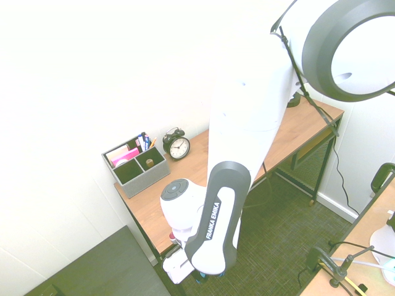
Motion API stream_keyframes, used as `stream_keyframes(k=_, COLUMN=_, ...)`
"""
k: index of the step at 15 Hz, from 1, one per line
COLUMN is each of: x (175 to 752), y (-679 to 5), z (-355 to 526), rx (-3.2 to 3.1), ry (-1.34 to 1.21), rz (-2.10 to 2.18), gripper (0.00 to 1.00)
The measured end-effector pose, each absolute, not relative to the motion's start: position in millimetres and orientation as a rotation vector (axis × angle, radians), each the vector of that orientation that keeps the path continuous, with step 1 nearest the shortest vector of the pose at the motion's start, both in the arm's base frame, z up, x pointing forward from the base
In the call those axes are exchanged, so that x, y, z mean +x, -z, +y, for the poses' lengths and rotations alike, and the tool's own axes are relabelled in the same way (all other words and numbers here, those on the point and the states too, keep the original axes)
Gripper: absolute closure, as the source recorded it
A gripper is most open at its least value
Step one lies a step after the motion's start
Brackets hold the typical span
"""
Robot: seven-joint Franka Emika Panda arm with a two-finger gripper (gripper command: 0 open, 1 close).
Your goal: Hang the headphone
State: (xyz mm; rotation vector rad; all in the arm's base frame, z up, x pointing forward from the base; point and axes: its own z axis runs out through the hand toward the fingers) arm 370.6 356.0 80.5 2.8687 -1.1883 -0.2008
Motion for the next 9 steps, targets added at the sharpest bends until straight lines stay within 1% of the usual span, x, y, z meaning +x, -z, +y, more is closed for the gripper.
stream_keyframes(k=2, x=368, y=-115, z=349, rx=2.947, ry=0.209, rz=-1.111, gripper=0.0)
stream_keyframes(k=5, x=366, y=-174, z=318, rx=2.997, ry=0.146, rz=-1.068, gripper=0.0)
stream_keyframes(k=7, x=373, y=-208, z=280, rx=2.986, ry=0.07, rz=-1.107, gripper=0.0)
stream_keyframes(k=9, x=387, y=-235, z=216, rx=2.942, ry=-0.013, rz=-1.227, gripper=0.0)
